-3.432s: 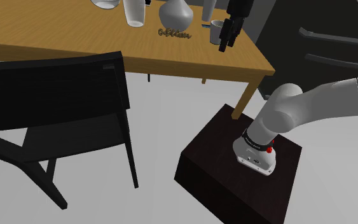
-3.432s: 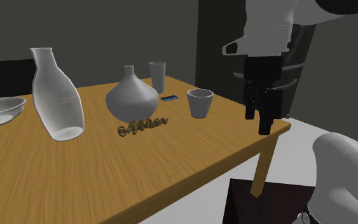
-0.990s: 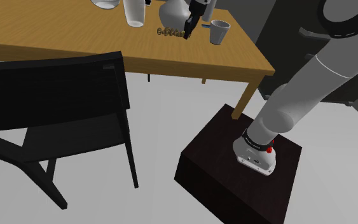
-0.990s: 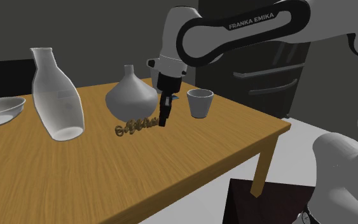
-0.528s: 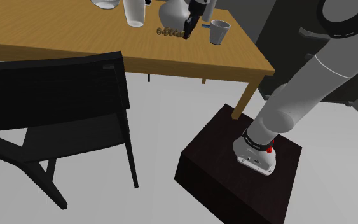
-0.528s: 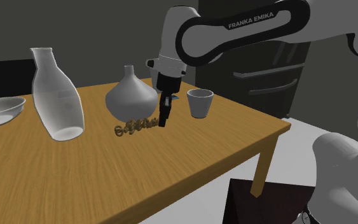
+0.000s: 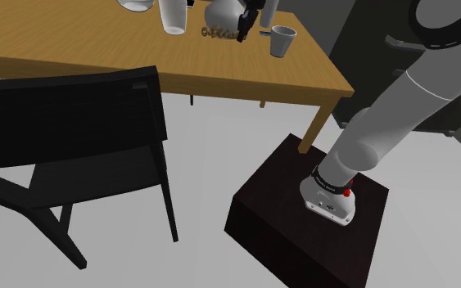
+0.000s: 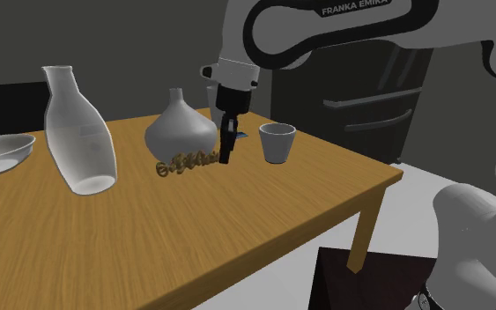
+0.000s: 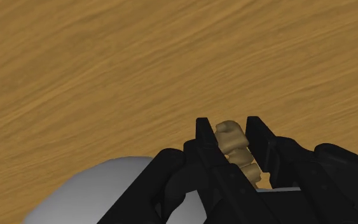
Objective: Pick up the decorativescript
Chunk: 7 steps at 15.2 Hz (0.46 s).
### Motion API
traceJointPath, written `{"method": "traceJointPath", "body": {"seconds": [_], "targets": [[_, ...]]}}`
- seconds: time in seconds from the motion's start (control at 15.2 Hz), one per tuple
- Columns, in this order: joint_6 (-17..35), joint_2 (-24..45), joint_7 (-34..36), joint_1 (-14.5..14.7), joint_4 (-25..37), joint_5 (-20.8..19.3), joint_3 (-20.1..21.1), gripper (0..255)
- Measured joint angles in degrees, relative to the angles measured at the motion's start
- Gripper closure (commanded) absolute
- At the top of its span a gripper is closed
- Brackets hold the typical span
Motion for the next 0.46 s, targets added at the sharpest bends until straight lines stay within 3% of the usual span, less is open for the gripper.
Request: {"method": "traceJointPath", "body": {"seconds": [0.46], "targets": [[-5.2,0.6,0.3,0.0,5.8,0.0,0.0,255]]}}
